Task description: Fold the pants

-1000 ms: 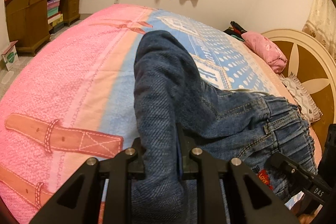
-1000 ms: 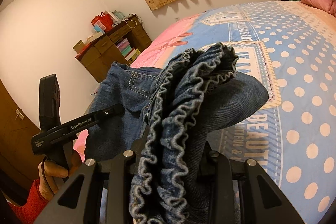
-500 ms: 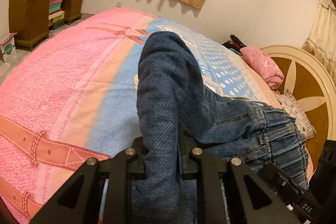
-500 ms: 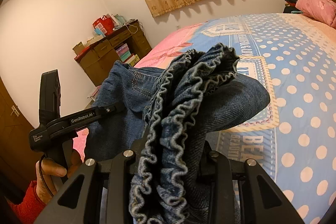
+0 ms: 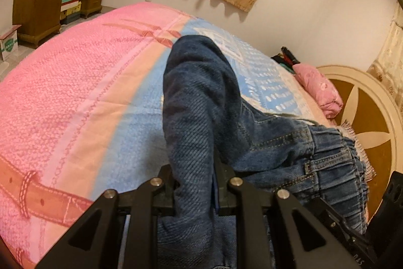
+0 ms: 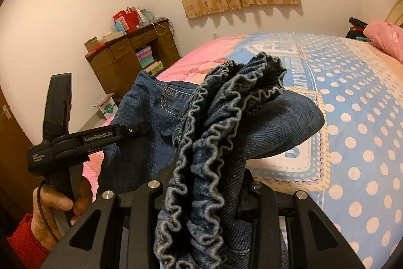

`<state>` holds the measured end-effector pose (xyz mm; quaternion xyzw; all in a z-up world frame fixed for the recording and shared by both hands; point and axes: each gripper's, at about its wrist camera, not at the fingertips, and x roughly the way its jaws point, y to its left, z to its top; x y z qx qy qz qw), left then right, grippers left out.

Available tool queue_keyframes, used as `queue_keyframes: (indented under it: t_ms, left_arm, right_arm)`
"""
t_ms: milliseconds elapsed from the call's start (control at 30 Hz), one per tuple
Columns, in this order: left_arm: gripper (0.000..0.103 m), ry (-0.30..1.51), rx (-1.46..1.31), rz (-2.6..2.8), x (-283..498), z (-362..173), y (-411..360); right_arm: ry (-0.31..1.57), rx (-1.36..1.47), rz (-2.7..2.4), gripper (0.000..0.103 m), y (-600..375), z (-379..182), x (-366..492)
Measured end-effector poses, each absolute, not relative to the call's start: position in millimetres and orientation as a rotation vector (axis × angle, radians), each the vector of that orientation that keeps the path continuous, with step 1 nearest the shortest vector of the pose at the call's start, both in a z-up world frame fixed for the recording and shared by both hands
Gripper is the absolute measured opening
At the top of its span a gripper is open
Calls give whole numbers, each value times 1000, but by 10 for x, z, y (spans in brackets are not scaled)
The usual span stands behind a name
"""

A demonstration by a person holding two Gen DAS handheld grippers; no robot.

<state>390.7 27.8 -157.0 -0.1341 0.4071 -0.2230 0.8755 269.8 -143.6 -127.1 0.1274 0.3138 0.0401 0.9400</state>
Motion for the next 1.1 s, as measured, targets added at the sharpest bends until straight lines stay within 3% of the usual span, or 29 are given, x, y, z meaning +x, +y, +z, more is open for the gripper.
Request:
queue_keyframes:
  t_ms: [400,467,567,633,667,767,1000,1067,1100]
  left_arm:
    - [21,923,-40,-336,4203,-2070,-82]
    - [45,942,-1,-305,4273,-2156,-70]
    - [68,958,97,-252,4319,-2296,-67]
    - [81,937,137,-214,4282,-2291,-58]
    - [86,934,150,-195,4268,-2283,-51]
    - [86,900,169,-163,4176,-2172,11]
    - [91,811,276,-64,3947,-1981,87]
    - [91,827,270,-57,3884,-1986,137]
    - [91,834,264,-58,3840,-1993,160]
  right_arm:
    - [777,358,-108,37,-1779,-2248,3117]
    - [777,383,-131,44,-1857,-2342,3121]
    - [806,433,-171,76,-1994,-2540,3152]
    - [796,464,-152,82,-2031,-2549,3155]
    - [808,455,-152,82,-2029,-2541,3173]
    - [838,396,-176,83,-2011,-2428,3170]
    - [632,135,-324,82,-1542,-1856,2559]
    - [642,142,-258,69,-1456,-1839,2522]
    - [668,158,-250,55,-1437,-1874,2520]
